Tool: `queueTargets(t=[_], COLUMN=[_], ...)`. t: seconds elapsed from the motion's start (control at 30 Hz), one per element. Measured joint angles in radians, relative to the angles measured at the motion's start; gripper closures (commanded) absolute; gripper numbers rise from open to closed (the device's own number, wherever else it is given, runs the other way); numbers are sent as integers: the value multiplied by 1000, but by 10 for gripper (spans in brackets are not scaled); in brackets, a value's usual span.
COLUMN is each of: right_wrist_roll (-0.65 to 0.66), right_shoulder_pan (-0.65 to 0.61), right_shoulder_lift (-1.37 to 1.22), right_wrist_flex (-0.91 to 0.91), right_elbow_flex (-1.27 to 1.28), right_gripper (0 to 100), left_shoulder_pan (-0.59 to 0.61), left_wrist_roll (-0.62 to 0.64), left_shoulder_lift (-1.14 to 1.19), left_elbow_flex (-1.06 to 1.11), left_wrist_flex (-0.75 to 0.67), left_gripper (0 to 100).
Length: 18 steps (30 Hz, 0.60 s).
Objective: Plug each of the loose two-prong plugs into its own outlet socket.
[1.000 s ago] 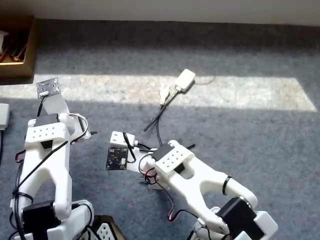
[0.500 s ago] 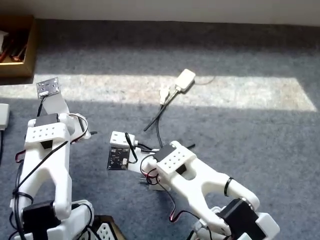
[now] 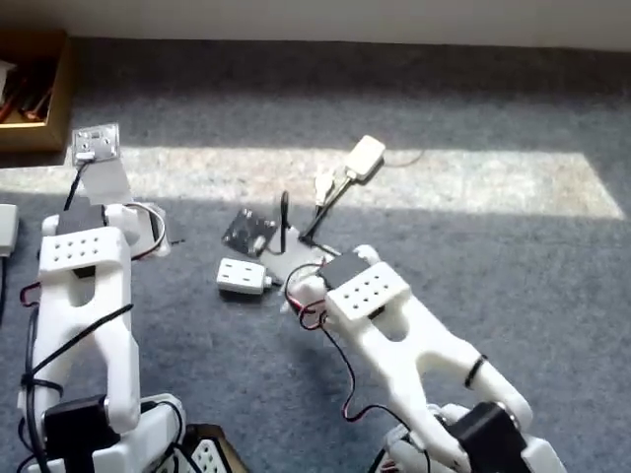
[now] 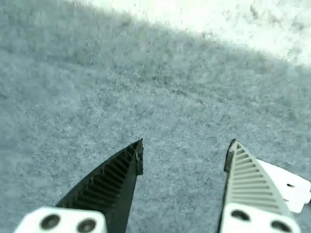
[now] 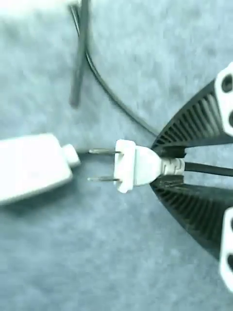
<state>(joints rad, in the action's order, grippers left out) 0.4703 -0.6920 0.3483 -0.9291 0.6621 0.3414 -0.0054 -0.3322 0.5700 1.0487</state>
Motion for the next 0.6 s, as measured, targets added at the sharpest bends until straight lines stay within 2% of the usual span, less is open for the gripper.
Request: queueTargets(t=[0.17,0.27,0.33,0.47,0.6], right_wrist_roll=[-18,-35,-54,-60,-63], right_shoulder_pan=[61,61,48,11,-3], right_shoulder_lift=[190,245,253,253,262], right_wrist_flex=[66,138,212,321,338], right_elbow_flex=[-49,0,68,163,169], right_gripper=[991,991,991,991,991], left_shoulder_pan=[0,-2,-25,-137,-230], left_wrist_roll=[-55,-57,-75,-199,-230], left_shoulder_lift=[0,0,0,-2,-2], left_elbow_flex=[-296,-486,-594,-689,-701], left_wrist_flex=[204,334,413,551,597], left_gripper=[533,479,460,444,444])
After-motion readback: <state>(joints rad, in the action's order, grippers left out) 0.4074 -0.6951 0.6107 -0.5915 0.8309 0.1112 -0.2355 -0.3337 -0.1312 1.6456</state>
